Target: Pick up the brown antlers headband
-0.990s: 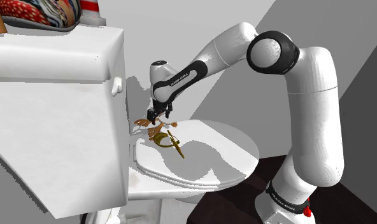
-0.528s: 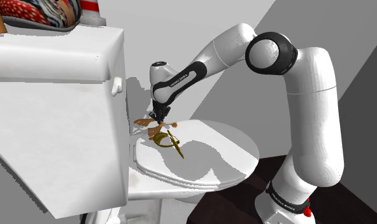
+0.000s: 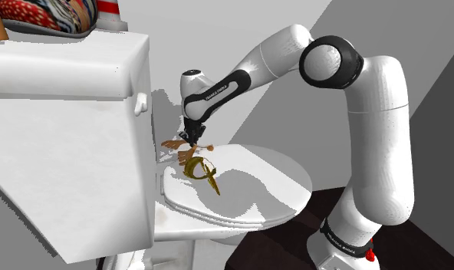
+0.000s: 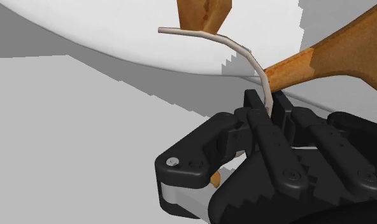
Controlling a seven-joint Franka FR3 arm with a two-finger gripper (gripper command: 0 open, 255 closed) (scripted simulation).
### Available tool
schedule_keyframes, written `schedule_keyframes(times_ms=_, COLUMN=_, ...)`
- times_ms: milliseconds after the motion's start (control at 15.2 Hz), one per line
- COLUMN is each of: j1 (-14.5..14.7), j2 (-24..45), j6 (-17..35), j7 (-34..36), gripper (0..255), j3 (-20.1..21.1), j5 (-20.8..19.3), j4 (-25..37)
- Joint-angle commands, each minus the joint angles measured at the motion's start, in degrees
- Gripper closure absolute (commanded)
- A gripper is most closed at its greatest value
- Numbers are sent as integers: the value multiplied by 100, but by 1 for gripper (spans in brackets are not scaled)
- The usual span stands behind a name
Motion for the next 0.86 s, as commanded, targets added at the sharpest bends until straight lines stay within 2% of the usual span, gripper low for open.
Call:
schedule_keyframes(times_ms=0, j1=-12, j2=-94, j6=-105, j7=-35, gripper=255, j3=11, j5=24, j4=14)
schedule_keyframes(times_ms=792, j1=-36, j2=-516, j6=-708, j7=-180, gripper=255, j3=65, j5=143, j4=205)
